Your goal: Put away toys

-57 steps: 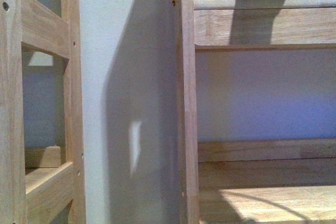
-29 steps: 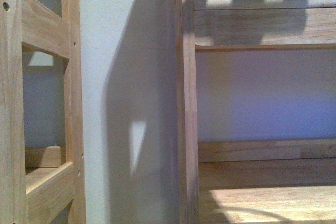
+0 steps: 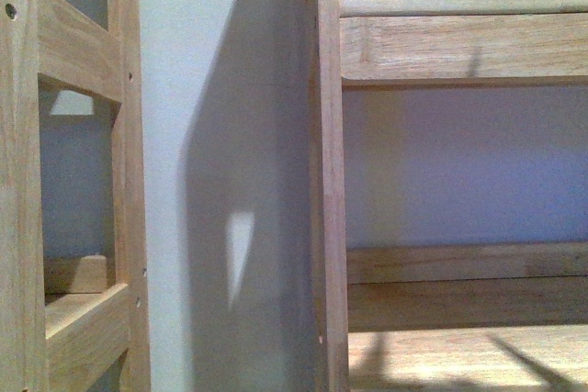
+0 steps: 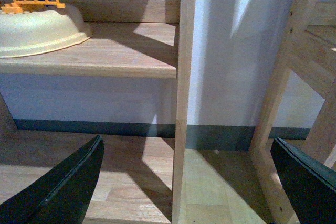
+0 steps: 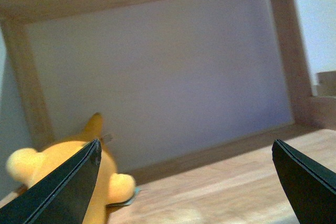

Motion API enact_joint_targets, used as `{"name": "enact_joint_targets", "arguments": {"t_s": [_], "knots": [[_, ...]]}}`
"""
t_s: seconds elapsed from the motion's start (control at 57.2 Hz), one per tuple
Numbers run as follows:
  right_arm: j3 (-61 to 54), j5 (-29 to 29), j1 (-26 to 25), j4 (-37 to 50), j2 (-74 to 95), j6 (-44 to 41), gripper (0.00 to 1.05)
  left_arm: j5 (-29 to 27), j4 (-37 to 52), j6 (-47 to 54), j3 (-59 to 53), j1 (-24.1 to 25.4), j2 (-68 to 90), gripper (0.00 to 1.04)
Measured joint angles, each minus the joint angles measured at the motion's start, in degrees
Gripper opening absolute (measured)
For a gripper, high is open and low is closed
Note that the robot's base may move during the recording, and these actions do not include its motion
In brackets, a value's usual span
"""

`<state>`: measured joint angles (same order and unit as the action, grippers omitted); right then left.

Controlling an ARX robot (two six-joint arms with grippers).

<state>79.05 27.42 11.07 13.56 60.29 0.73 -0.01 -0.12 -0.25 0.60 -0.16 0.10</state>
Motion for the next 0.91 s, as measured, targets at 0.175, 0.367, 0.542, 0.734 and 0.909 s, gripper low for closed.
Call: {"name": "enact_joint_targets", "arguments": {"t_s": [0.175,0.367,0.542,0.734,0.909], "knots": [[-13.42,0.90,-3.04,-3.37,-14.64,0.96,0.98,0.00,0.00,0.00,0.00,0.00,0.00,0.98],[-32.30,1.44,-1.36,-4.46,-30.51,3.89,0.98,0.00,0.00,0.00,0.00,0.00,0.00,0.98],[-45.68,5.14,7.28,-0.81,-35.85,4.17,0.98,0.00,0.00,0.00,0.00,0.00,0.00,0.98],[-56.08,8.55,11.41,-0.37,-40.76,4.68,0.98,0.00,0.00,0.00,0.00,0.00,0.00,0.98],[-63.49,12.92,15.54,-2.62,-43.87,5.68,0.98,0.00,0.00,0.00,0.00,0.00,0.00,0.98]]}}
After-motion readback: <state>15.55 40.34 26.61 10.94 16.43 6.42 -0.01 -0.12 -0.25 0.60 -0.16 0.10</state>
